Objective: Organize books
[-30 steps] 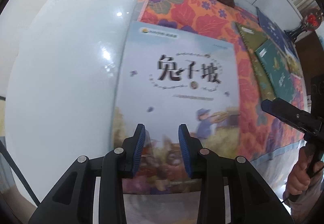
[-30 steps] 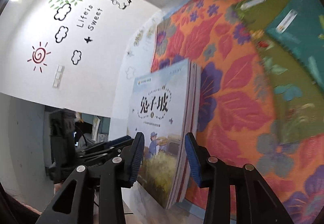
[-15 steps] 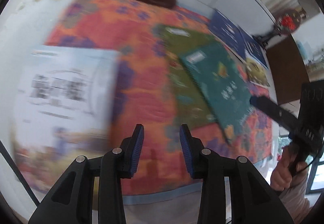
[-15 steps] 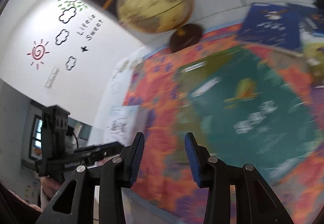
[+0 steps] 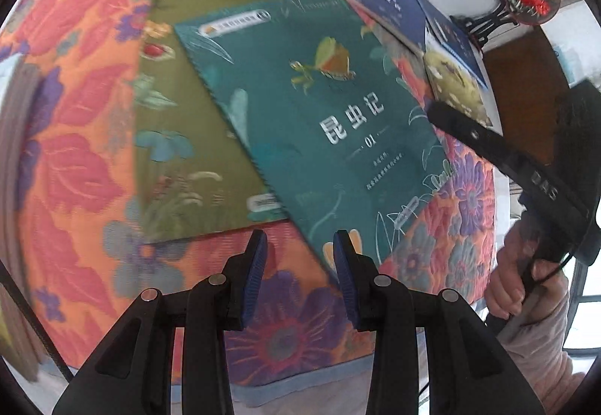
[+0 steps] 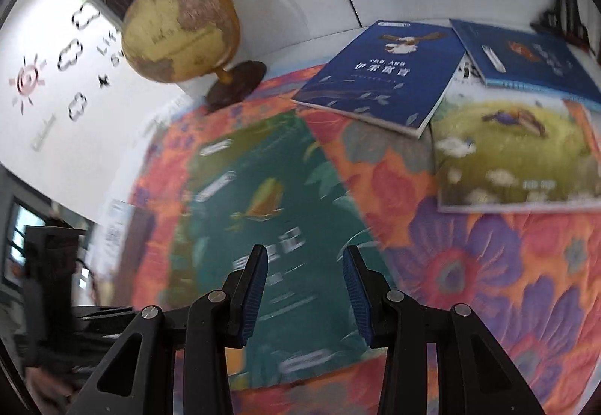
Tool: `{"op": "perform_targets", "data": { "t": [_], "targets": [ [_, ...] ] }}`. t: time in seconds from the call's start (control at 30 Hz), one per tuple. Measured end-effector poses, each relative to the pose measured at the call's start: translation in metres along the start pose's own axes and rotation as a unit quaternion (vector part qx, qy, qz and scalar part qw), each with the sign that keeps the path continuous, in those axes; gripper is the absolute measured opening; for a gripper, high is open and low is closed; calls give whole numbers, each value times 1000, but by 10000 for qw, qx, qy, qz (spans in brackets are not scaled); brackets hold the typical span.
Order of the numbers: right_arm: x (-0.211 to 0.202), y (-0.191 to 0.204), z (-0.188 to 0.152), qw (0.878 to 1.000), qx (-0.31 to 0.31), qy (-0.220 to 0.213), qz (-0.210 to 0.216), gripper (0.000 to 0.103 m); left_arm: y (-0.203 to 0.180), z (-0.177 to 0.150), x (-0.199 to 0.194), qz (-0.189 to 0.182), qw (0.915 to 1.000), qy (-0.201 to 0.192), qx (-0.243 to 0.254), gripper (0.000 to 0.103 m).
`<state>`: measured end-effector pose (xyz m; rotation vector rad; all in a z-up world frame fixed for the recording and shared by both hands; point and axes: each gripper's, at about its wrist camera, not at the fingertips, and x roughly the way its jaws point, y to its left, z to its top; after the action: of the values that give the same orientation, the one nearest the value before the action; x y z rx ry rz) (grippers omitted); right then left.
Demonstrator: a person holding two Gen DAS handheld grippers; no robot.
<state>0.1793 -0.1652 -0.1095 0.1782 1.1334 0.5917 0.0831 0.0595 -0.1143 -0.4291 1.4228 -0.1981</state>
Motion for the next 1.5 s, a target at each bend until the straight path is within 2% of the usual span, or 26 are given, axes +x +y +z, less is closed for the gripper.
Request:
{"op": "perform_targets", "data": {
  "t": [0.13,0.27,0.33,0.4,0.5,0.6,0.7,0.77,0.87,0.9,1.03,1.17,1.27,1.37,1.5],
  "targets": [
    [20,-6,4,9994,-209,232,-166,40,-5,1,13,118,9999,48,-108,34],
    [24,-9,2,9983,-332,129,-472,40,-8,2,15,165,9998,-9,-80,35],
    [28,-14,1,9973,-265,253,-636,40,-8,2,15,149,9998,-6,-89,35],
    [27,-17,1,9983,-154,237,-513,41,-8,2,15,146,9999,-26,-80,35],
    [26,-14,-2,9982,-138,536,-211,44,-10,0,15,177,9998,-60,-1,36],
    [18,-9,-13,9967,-213,751,-232,44,-12,-2,16,245,9997,-22,59,36],
    [5,-12,-40,9933,42,1153,115,45,-10,-19,12,315,9989,213,267,36],
    [-4,-9,-69,9866,54,1573,438,44,-9,-35,11,288,9971,454,543,36],
    [-17,-10,-98,9764,-9,1986,850,44,8,-42,8,-172,9968,639,458,36],
    [-18,-15,-101,9762,25,1978,891,42,12,-40,9,-282,9966,672,384,36],
    [-10,-45,-95,9687,646,1835,1540,36,29,-25,13,-823,9920,938,186,36],
    [-1,-56,-86,9647,795,1719,1832,29,44,-16,16,-1316,9860,1015,-90,33],
    [1,-60,-83,9643,838,1657,1886,26,45,-14,18,-1353,9851,1056,-106,27],
    [-2,-67,-83,9614,977,1585,2025,26,41,-15,19,-1129,9877,1083,-11,22],
    [4,-82,-90,9480,1477,1469,2407,26,41,-9,21,-1079,9872,1164,-132,22]
  ]
}}
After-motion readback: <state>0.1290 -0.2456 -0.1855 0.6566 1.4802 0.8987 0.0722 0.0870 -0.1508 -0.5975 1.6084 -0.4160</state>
